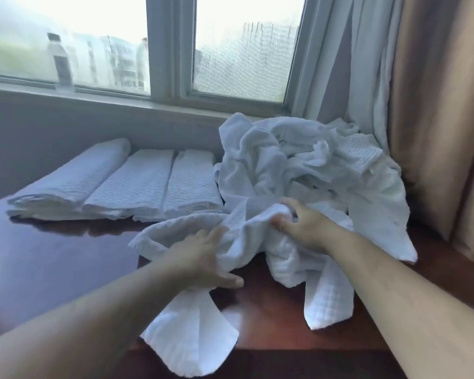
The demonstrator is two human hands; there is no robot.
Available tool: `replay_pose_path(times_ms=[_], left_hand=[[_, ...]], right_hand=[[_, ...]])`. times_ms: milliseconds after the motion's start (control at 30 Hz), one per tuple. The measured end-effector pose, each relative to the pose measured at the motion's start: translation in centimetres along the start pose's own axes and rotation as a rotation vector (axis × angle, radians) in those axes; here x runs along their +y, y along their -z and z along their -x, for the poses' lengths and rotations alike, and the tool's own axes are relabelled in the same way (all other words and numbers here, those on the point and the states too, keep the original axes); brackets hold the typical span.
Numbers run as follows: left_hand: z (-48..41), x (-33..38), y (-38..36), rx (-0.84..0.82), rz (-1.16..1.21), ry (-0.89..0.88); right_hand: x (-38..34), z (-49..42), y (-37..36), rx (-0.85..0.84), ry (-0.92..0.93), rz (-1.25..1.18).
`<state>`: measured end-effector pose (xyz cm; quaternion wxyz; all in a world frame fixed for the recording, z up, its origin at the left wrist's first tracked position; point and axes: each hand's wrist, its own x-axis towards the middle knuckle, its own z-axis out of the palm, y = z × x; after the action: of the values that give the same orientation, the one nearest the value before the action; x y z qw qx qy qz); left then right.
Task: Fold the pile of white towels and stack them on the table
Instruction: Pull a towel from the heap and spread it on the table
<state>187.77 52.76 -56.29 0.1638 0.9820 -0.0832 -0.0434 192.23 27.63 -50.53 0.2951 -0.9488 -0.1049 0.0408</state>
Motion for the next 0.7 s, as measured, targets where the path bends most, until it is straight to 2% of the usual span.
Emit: replay_pose_path(times_ms=[33,100,200,300,400,533,600,700], left_hand=[[-0.3,-0.2,-1.0,0.026,-0.016,-0.017],[-1.4,-0.6,-2.0,0.130,-0.023,-0.055],[-3.3,-1.1,-1.9,0.232,0.054,-0.113],[-4.3,-1.6,-1.4,0.284,0.131,-0.162],[-5.0,-1.8,-1.4,0.320,0.172,-0.188],[-5.1,-1.6,-1.3,0.344,0.182,-0.198],[-4.7,-1.5,-1.3,0.368,0.128,-0.226],[-3.6,-1.3,-0.9,0.409,-0.150,-0.327]], right_hand=[[0.6,-0.5,-1.0,-0.079,-0.015,-0.041],[2.3,-1.5,-3.1,-0.097,-0.023,-0.086],[4.2,-2.5,-5.4,0.070,-0.049,-0.081],[4.8,-3.3,-6.3,0.261,0.016,-0.104],[5.2,-4.0,-6.7,0.270,0.011,-0.077],[5.0,-4.0,-6.5,0.335,0.070,0.126],[4.7,-3.4,-6.1,0.310,0.084,0.225],[3.8,-2.5,-4.7,0.187,0.130,0.327]])
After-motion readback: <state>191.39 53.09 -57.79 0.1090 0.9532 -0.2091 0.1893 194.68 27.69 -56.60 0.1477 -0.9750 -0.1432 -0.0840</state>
